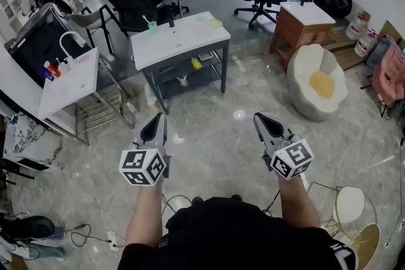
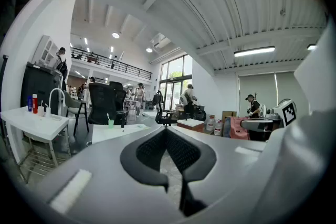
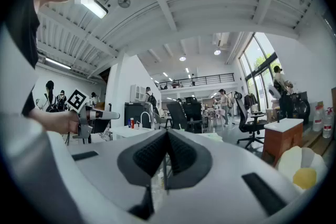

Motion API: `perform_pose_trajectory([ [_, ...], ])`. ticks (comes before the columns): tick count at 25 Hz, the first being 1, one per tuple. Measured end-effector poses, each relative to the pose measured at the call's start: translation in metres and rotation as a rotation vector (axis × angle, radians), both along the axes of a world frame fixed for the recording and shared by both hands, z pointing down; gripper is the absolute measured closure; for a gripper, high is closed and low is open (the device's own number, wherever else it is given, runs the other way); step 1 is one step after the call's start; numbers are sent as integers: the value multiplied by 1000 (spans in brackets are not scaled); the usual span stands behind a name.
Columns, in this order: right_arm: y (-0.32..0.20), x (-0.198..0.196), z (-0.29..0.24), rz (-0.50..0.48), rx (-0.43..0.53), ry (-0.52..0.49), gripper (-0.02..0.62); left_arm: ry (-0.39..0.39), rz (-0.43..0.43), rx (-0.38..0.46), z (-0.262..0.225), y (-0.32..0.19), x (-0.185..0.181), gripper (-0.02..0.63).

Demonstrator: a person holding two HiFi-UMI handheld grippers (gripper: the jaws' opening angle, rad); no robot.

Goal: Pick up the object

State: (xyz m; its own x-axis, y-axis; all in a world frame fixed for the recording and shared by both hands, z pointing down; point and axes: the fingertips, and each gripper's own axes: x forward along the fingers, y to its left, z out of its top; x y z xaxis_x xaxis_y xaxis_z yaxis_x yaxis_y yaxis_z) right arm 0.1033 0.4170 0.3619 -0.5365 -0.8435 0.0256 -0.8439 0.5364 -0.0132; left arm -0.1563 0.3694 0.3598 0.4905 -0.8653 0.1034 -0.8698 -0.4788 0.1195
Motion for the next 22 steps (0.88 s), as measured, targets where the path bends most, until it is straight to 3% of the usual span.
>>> perform_pose_trajectory([
  [6, -11, -23, 3, 6, -5, -19, 584, -14, 35, -11, 3, -3, -14, 595],
  [16, -16, -85, 1, 3, -27, 12, 583, -29, 36, -5, 11, -15, -70, 595],
  [22, -13, -89, 7, 21, -72, 18, 582, -10, 66, 8, 14, -15, -74, 592],
])
